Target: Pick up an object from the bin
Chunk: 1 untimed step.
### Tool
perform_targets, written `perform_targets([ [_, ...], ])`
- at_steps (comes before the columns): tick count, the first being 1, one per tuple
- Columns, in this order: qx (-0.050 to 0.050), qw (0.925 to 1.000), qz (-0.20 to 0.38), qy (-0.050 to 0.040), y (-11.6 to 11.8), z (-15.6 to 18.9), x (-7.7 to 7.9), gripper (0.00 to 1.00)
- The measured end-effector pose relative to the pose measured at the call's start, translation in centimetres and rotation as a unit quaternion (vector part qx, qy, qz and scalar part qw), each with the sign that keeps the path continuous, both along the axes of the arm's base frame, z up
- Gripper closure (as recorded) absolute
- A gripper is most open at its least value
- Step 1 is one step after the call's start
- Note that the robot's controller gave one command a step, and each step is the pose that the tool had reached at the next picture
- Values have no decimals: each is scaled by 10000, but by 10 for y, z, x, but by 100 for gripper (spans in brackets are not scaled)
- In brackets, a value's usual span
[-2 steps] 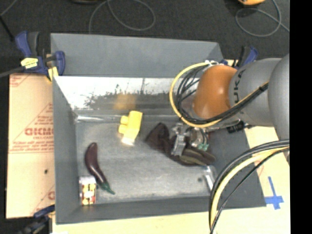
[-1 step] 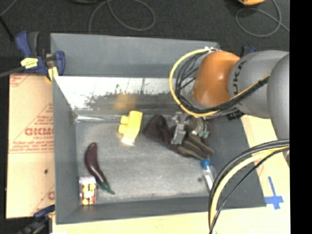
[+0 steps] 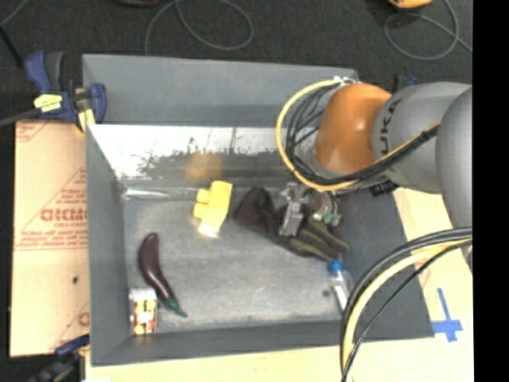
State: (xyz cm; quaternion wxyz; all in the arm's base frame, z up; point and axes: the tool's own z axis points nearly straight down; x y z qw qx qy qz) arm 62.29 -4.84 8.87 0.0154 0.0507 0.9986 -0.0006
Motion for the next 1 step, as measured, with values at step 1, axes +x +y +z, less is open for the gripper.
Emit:
perform_targets([
  [1,-14,9998,190,-9,8,205,-5,100],
])
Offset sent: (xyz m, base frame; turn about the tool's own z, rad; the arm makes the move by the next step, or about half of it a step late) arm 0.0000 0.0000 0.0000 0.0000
